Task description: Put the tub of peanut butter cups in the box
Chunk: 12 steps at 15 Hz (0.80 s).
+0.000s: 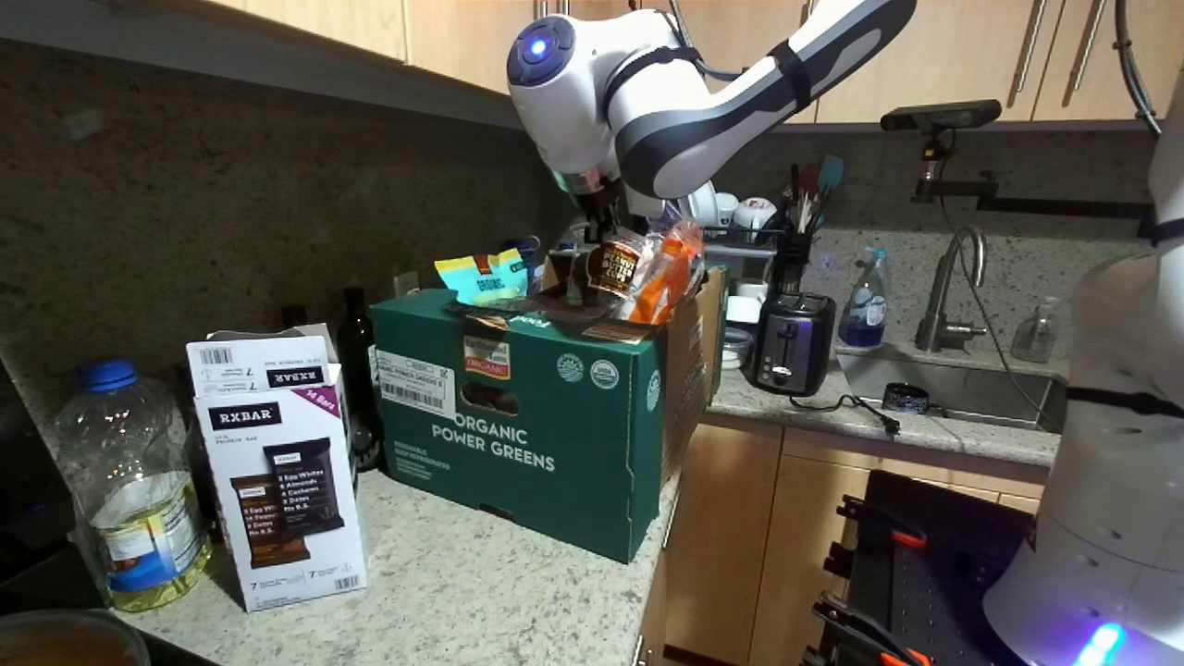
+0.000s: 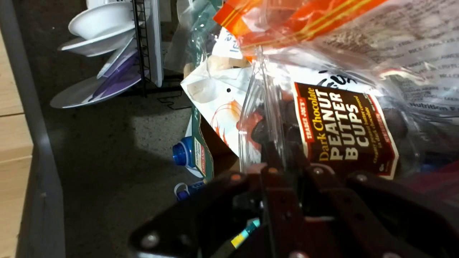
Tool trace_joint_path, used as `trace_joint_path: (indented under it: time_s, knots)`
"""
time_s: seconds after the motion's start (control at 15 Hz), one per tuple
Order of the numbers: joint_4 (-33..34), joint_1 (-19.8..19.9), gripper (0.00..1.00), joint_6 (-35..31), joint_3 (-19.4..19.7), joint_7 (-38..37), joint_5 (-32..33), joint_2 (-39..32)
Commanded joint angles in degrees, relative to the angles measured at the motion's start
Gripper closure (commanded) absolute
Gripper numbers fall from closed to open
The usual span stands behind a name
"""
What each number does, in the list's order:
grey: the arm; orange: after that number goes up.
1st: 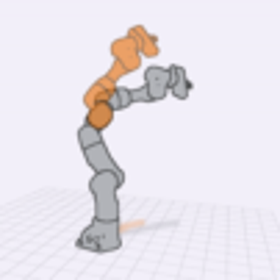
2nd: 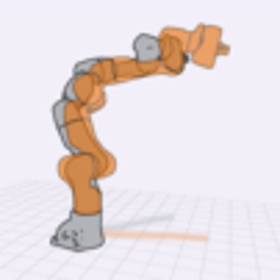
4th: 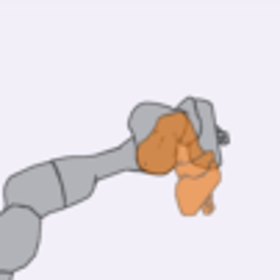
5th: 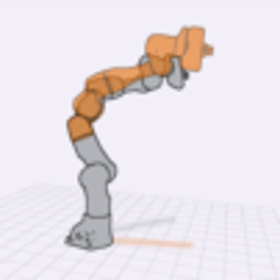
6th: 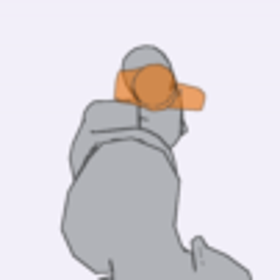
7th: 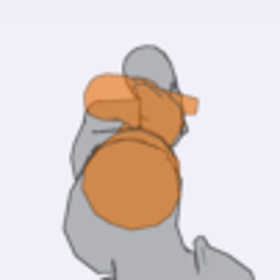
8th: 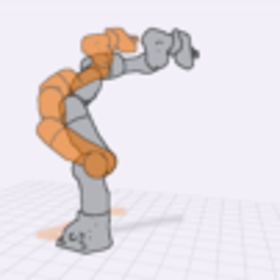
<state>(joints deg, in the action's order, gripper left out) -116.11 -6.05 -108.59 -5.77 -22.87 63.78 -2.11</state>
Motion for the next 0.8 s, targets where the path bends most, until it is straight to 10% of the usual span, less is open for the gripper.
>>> trace_joint_path:
  time_s: [0.0, 0.73]
  knots:
    - [1.5, 0.2, 0.97, 2.3, 0.4, -2.3, 0.6, -2.5]
    - [3.5, -0.2, 0.97, 1.6, 0.5, -1.6, -0.8, -8.3]
